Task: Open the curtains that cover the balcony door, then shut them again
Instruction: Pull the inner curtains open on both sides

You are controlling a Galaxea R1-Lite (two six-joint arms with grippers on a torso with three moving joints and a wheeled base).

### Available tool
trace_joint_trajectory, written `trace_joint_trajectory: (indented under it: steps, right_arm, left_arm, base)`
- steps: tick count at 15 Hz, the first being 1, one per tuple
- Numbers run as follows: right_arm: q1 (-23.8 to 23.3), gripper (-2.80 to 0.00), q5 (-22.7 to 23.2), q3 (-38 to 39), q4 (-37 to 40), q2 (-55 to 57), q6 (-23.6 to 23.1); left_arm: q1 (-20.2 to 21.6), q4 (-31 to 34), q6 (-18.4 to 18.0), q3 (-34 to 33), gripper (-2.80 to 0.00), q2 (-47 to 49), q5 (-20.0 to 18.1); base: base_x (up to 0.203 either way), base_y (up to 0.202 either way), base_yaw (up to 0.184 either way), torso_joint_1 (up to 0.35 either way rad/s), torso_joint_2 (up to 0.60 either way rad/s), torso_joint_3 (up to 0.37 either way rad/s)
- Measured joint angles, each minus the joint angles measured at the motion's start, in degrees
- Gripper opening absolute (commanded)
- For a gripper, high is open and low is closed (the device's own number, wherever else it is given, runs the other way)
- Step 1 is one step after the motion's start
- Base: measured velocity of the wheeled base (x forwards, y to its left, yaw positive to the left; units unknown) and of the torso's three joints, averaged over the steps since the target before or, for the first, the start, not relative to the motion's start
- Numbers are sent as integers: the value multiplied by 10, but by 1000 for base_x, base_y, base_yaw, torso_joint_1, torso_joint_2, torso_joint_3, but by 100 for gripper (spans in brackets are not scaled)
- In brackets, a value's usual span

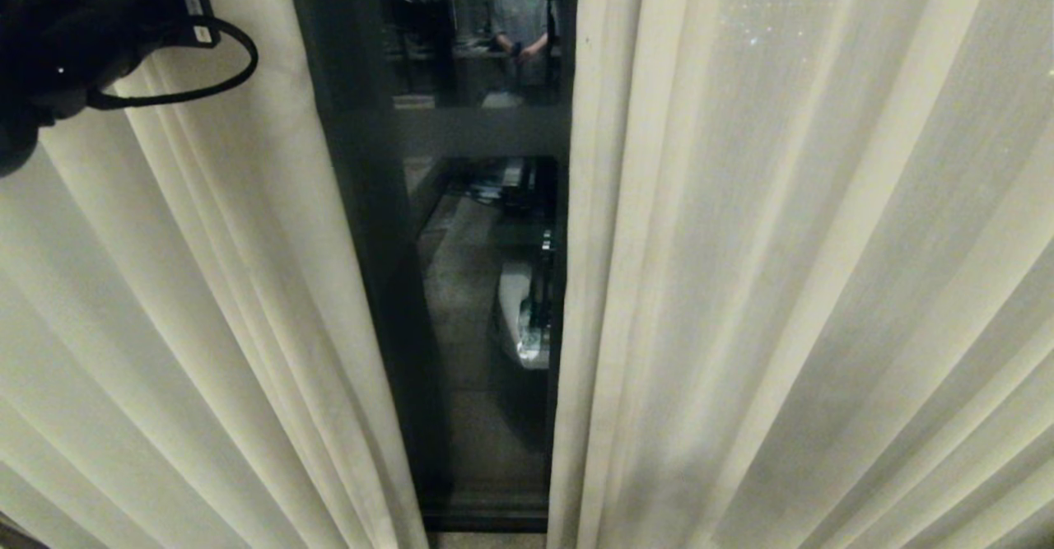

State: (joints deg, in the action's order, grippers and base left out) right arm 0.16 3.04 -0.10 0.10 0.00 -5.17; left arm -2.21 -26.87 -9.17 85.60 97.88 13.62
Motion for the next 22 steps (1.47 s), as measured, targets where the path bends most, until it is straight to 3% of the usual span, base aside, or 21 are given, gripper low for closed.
trace_joint_trajectory:
  steps: [6,22]
  right_arm:
    - [0,-280,0,0,0,0,0]
    - [0,-280,0,0,0,0,0]
  left_arm:
    - [-5,-1,1,-24,-280,-9,2]
    - [-4,1,1,-37,-280,-16,2]
  base:
    - [0,35,0,1,2,1]
    - [0,189,1,2,3,2]
